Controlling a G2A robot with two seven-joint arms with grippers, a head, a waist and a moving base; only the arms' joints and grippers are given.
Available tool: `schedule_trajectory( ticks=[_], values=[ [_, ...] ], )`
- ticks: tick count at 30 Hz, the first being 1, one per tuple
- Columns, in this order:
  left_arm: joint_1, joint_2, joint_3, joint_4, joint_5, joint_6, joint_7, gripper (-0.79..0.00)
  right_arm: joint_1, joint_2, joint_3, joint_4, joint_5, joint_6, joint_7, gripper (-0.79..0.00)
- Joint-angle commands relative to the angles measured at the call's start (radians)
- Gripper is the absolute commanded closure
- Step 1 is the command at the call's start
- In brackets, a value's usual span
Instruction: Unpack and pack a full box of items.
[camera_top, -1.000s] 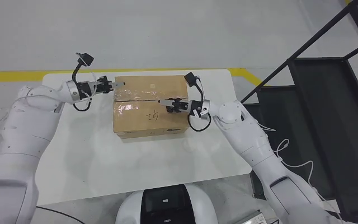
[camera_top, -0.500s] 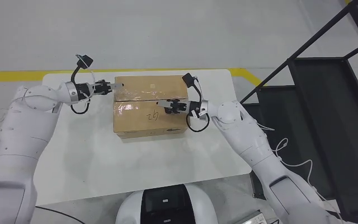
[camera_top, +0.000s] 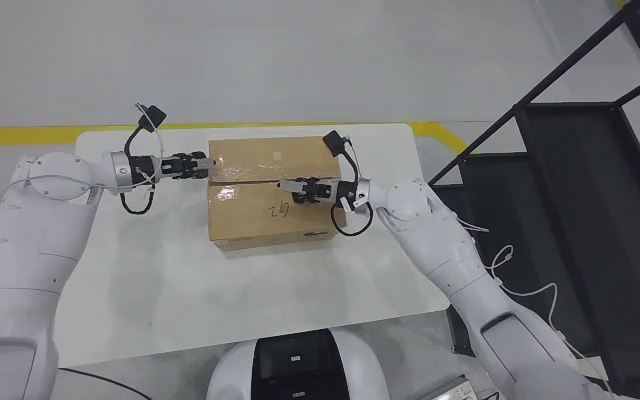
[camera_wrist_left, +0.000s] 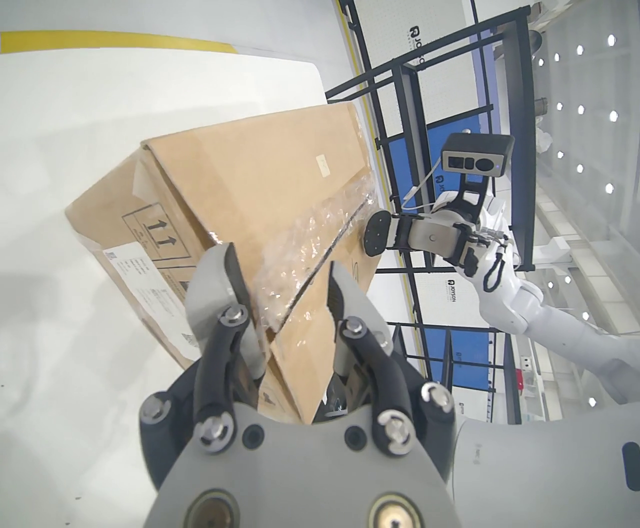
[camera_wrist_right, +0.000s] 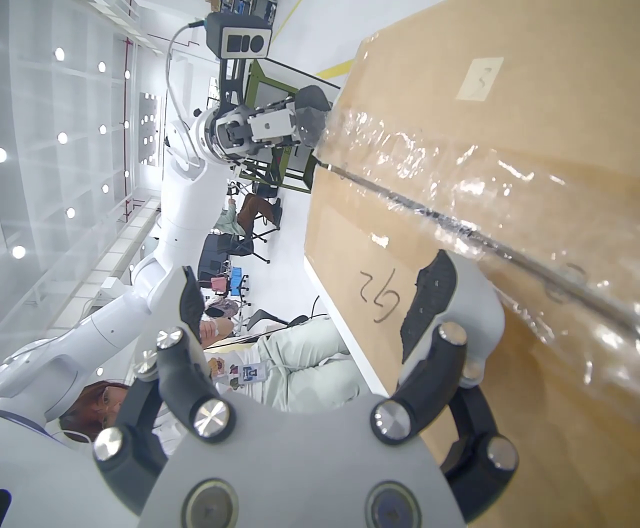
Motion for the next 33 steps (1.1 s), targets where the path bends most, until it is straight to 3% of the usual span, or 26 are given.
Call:
schedule_trajectory(
  ticks=[1, 11, 16, 21, 30, 31, 32, 33],
  values=[
    [-0.001, 0.001, -0.003, -0.007, -0.015, 0.003, -0.017, 0.000, 0.000, 0.000, 0.001, 0.001, 0.000, 0.001, -0.001, -0.785],
    [0.007, 0.002, -0.010, -0.043, -0.145, 0.007, -0.104, 0.000, -0.003, 0.000, -0.002, 0.003, 0.006, 0.002, -0.005, -0.785],
    [0.004, -0.014, 0.007, -0.052, -0.307, 0.009, -0.161, 0.000, -0.003, 0.000, -0.002, 0.007, -0.005, 0.003, -0.014, -0.785],
    [-0.016, -0.035, 0.060, -0.044, -0.339, -0.002, -0.182, 0.000, -0.004, 0.002, 0.004, 0.008, -0.010, 0.006, -0.020, -0.785],
    [-0.043, -0.033, 0.054, -0.002, -0.120, -0.080, 0.050, 0.000, -0.023, 0.011, 0.037, -0.043, -0.025, -0.043, -0.044, -0.785],
    [-0.040, -0.029, 0.048, -0.008, -0.087, -0.082, 0.082, -0.206, -0.025, 0.012, 0.039, -0.050, -0.026, -0.049, -0.047, -0.785],
    [-0.035, -0.026, 0.040, -0.013, -0.056, -0.084, 0.117, -0.785, -0.027, 0.012, 0.040, -0.054, -0.025, -0.052, -0.050, -0.785],
    [-0.028, -0.024, 0.032, -0.020, -0.037, -0.084, 0.151, -0.785, -0.028, 0.012, 0.041, -0.059, -0.025, -0.054, -0.051, -0.785]
  ],
)
